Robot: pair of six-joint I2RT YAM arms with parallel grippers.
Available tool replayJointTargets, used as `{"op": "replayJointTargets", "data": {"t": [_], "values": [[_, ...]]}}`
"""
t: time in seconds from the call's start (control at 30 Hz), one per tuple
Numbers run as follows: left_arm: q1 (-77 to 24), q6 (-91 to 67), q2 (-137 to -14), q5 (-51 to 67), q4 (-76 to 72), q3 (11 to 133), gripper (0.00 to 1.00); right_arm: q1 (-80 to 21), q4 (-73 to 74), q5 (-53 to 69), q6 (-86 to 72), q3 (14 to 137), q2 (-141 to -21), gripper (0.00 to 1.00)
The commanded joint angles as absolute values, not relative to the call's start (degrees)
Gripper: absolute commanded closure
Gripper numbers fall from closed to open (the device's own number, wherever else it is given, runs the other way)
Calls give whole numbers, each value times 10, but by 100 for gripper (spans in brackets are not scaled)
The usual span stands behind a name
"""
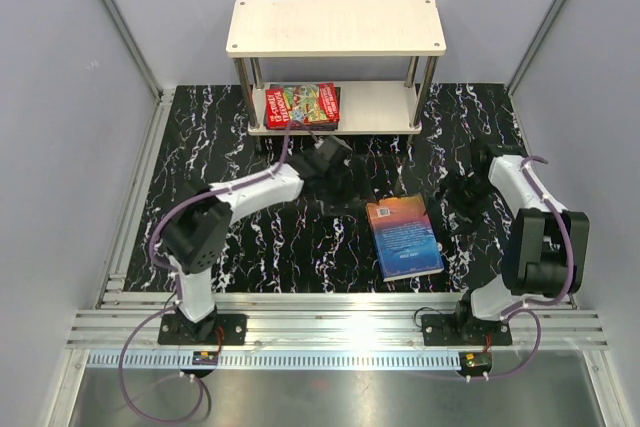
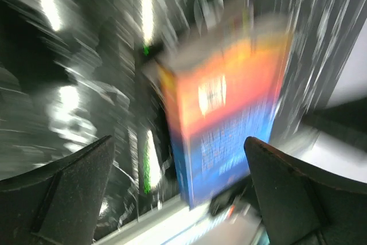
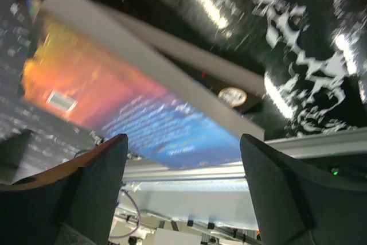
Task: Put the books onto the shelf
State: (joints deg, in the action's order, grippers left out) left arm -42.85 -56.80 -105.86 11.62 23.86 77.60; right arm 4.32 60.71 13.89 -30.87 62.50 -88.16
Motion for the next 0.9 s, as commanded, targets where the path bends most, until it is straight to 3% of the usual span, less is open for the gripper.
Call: {"op": "replayJointTargets", "data": {"t": [0.0, 0.4, 0.63, 0.87], "values": [[-469, -540, -1077, 196, 180, 785, 1, 48, 545, 116, -286, 612, -916, 12], [-540, -612, -1135, 250, 88, 751, 1, 47, 417, 222, -287, 522, -976, 19], [-558, -627, -1142, 188, 155, 731, 1, 47, 418, 215, -272, 503, -977, 24], [-562, -666, -1092, 121, 103, 688, 2, 47, 411, 238, -278, 477, -976, 40]]}}
